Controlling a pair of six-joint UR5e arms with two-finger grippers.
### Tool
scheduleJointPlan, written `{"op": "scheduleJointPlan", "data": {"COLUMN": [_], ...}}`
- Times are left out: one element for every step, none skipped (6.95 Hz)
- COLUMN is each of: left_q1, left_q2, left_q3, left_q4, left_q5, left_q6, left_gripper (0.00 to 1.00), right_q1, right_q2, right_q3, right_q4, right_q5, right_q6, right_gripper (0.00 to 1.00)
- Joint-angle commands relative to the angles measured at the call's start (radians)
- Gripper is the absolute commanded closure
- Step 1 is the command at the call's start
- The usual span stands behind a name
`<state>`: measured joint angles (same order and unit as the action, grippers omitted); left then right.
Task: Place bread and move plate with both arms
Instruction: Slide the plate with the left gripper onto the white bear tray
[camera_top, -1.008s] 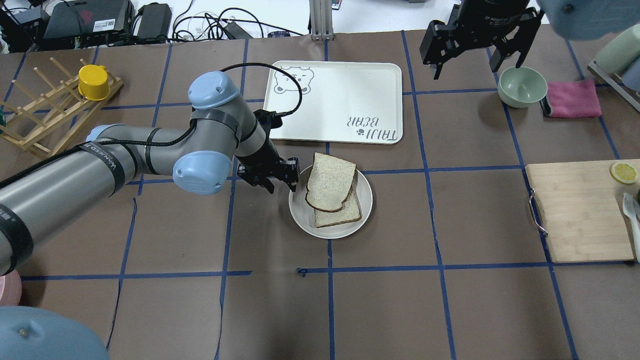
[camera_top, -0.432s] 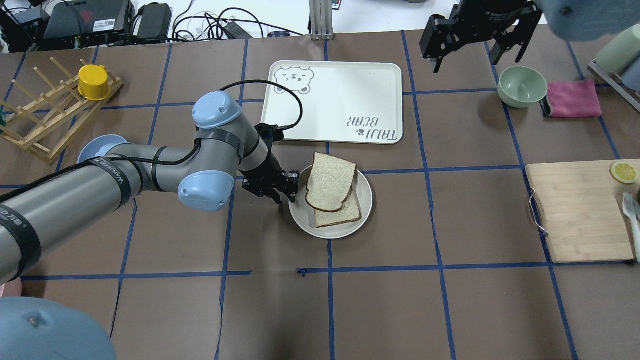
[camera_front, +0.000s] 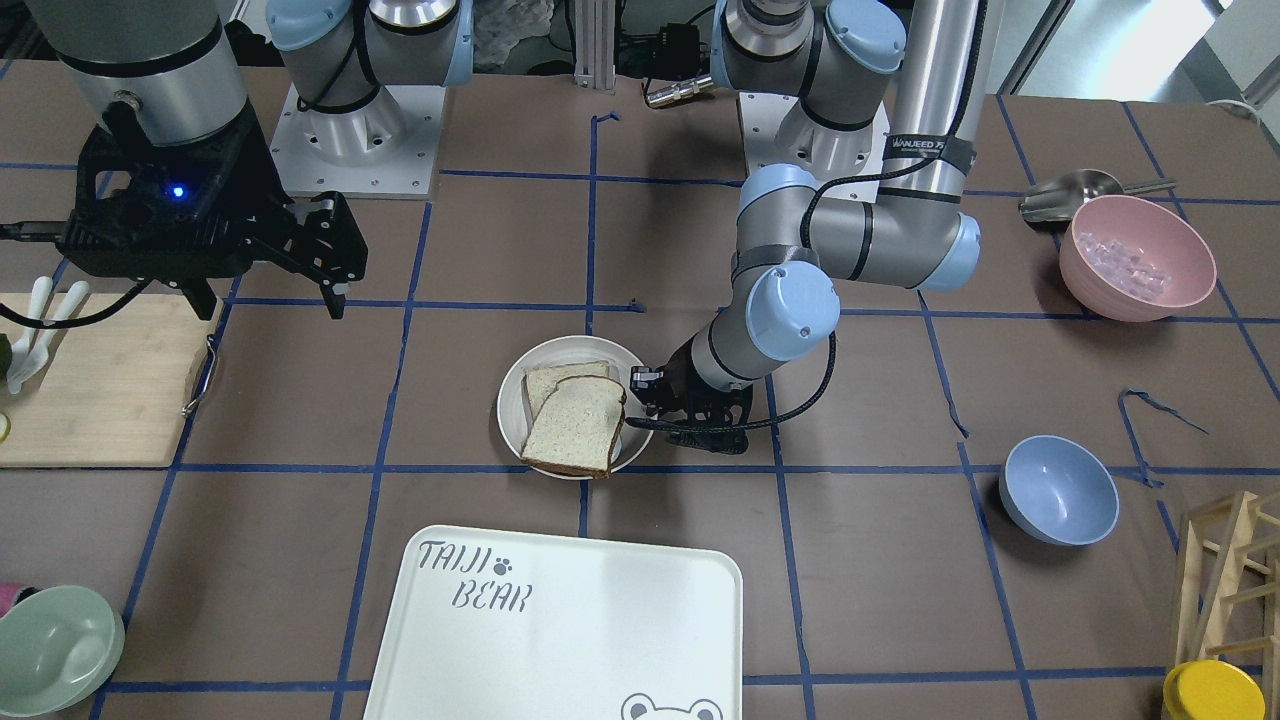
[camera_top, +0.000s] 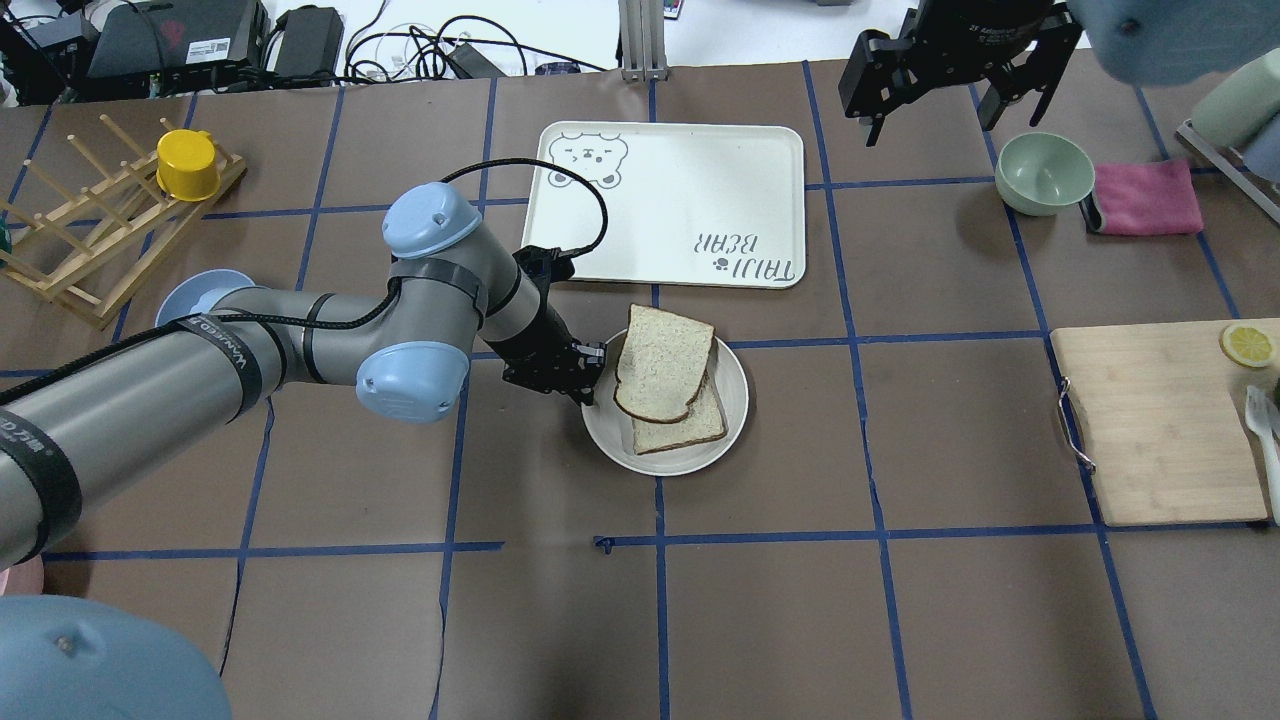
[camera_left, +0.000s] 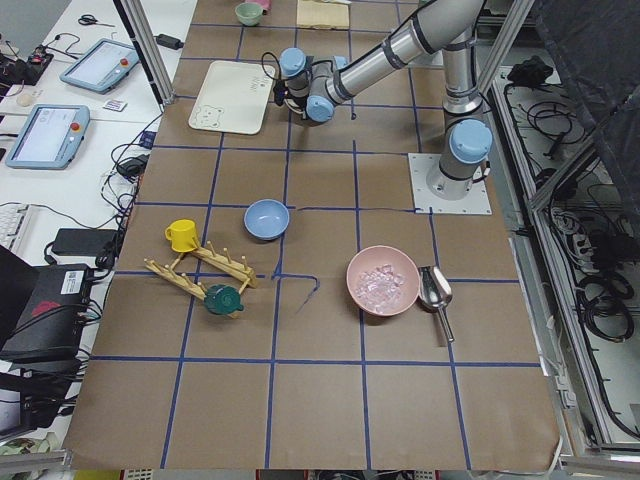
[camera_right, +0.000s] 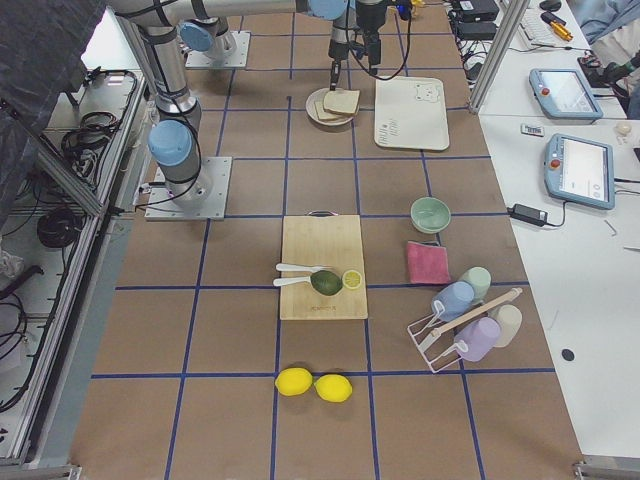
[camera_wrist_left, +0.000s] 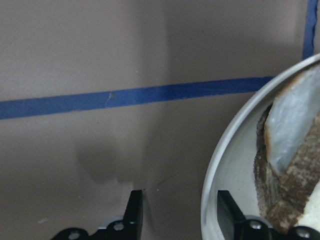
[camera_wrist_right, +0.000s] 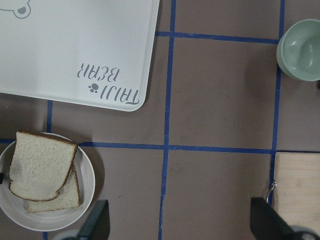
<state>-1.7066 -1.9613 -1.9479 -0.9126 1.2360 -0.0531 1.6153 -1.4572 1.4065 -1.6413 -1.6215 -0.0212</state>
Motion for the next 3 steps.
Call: {"op": "scheduleJointPlan", "data": {"left_q1": [0.011,0.036,0.065], "left_q2": [0.025,0.031,0.032], "left_q3": [0.020,0.042,0.061], "left_q4": [-0.015,-0.028,-0.031], "left_q5": [-0.006,-0.009,-0.054], "left_q6": [0.002,0.002,0.004], "left_gripper": [1.00,1.00,1.00], "right_q1": [0.000,0.000,0.000], "right_q2": [0.001,0.000,0.000], "right_q3": [0.002,0.002,0.002], "right_q4": [0.000,-0.002,-0.002], "right_q5": [0.000,0.003,0.002], "right_q6": [0.001,0.003,0.004], "right_gripper": [0.00,0.00,0.00]}}
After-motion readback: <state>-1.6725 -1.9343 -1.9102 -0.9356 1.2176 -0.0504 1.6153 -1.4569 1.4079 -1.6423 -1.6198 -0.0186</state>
